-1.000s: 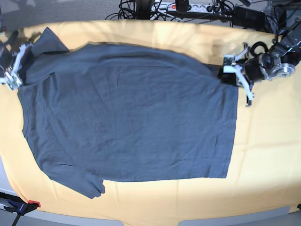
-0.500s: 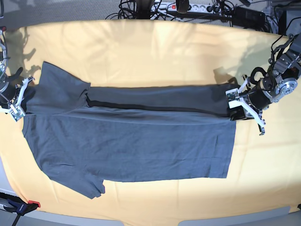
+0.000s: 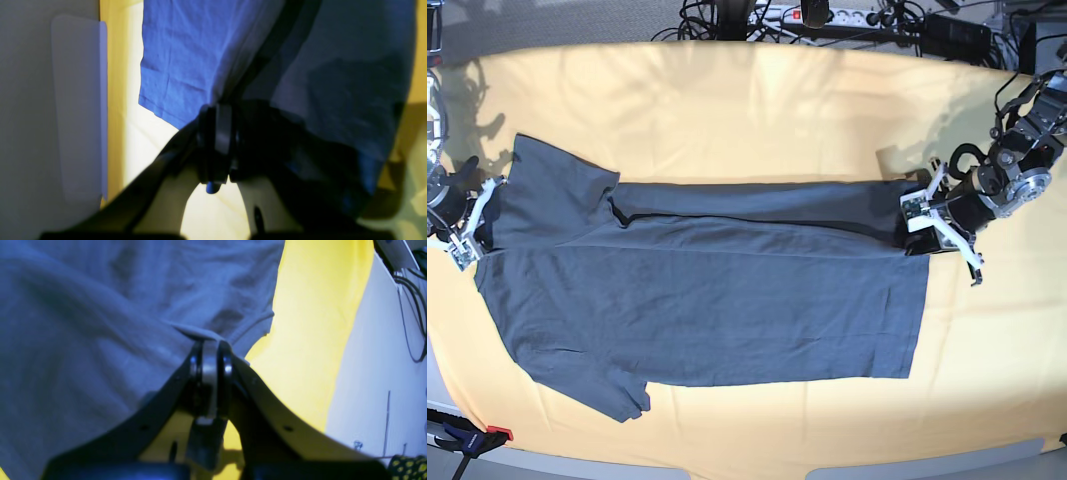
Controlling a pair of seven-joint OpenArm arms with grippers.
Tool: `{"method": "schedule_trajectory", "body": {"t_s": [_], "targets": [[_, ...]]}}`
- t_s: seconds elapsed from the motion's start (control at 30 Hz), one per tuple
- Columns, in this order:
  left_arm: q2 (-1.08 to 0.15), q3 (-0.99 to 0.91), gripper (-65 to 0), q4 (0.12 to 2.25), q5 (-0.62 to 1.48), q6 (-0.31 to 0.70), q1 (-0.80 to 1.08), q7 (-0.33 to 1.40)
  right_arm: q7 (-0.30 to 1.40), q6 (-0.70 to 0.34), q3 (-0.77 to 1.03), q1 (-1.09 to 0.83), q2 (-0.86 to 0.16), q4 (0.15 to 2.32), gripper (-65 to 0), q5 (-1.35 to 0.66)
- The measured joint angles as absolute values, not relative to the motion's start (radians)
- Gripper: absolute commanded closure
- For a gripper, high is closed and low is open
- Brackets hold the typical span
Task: Fold the T-shirt properly
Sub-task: 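Release the folded edge with the right gripper and raise it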
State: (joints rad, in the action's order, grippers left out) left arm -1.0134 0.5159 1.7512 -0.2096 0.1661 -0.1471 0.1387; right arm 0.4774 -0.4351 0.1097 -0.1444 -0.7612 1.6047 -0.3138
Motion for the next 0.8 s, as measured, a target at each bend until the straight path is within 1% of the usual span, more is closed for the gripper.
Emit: {"method": "schedule_trajectory", "body": {"t_s": [0.1, 0.23, 0.3, 0.37, 0.4, 0.43, 0.5, 0.53, 0.57, 0.6, 0.63, 0.73, 0.8], "targets": [[-0.995, 0.516, 0.0, 1.750, -0.209, 0.128, -0.148, 0.180, 0.478, -0.413, 0.109, -0.125, -0.759, 1.590, 0.0, -0.314], [-0.995, 0.516, 0.0, 1.750, -0.210, 0.125, -0.147, 0.184, 0.478, -0.410, 0.109, -0.119, -0.759, 1.590, 0.0, -0.315], [-0.995, 0.516, 0.0, 1.749, -0.210, 0.101, -0.147, 0.185, 0.478, -0.408, 0.109, -0.118, -0.756, 1.590, 0.0, -0.314], [-0.995, 0.516, 0.0, 1.749, -0.210, 0.101, -0.148, 0.184, 0.478, -0.408, 0.109, -0.117, -0.751, 1.590, 0.0, -0.314], [-0.995, 0.516, 0.0, 1.749, -0.208, 0.102, -0.147, 0.184, 0.479, -0.413, 0.109, -0.117, -0.750, 1.590, -4.3, -0.315], [-0.995, 0.516, -1.8, 1.749, -0.202, 0.102, -0.147, 0.184, 0.478, -0.422, 0.109, -0.116, -0.751, 1.590, -13.4, -0.315], [-0.995, 0.516, -17.8, 1.749, -0.199, 0.084, -0.147, 0.186, 0.480, -0.420, 0.109, -0.112, -0.751, 1.590, -33.0, -0.313], [-0.995, 0.516, -25.4, 1.749, -0.202, 0.062, -0.148, 0.200, 0.493, -0.410, 0.109, -0.103, -0.751, 1.590, -40.2, -0.313], [-0.995, 0.516, -31.9, 1.749, -0.201, 0.060, -0.155, 0.208, 0.509, -0.404, 0.109, -0.089, -0.751, 1.590, -43.6, -0.314], [-0.995, 0.516, -36.6, 1.749, -0.186, 0.051, -0.162, 0.224, 0.521, -0.390, 0.109, -0.074, -0.751, 1.590, -43.7, -0.326], [-0.995, 0.516, -38.7, 1.749, -0.152, 0.027, -0.168, 0.237, 0.541, -0.382, 0.109, -0.055, -0.753, 1.590, -43.7, -0.350], [-0.995, 0.516, -39.0, 1.749, -0.123, 0.004, -0.180, 0.263, 0.624, -0.398, 0.112, -0.013, -0.757, 1.591, -43.2, -0.468], [-0.996, 0.516, -39.0, 1.749, -0.119, 0.004, -0.178, 0.282, 0.719, -0.467, 0.113, -0.002, -0.759, 1.597, -43.2, -0.545]]}}
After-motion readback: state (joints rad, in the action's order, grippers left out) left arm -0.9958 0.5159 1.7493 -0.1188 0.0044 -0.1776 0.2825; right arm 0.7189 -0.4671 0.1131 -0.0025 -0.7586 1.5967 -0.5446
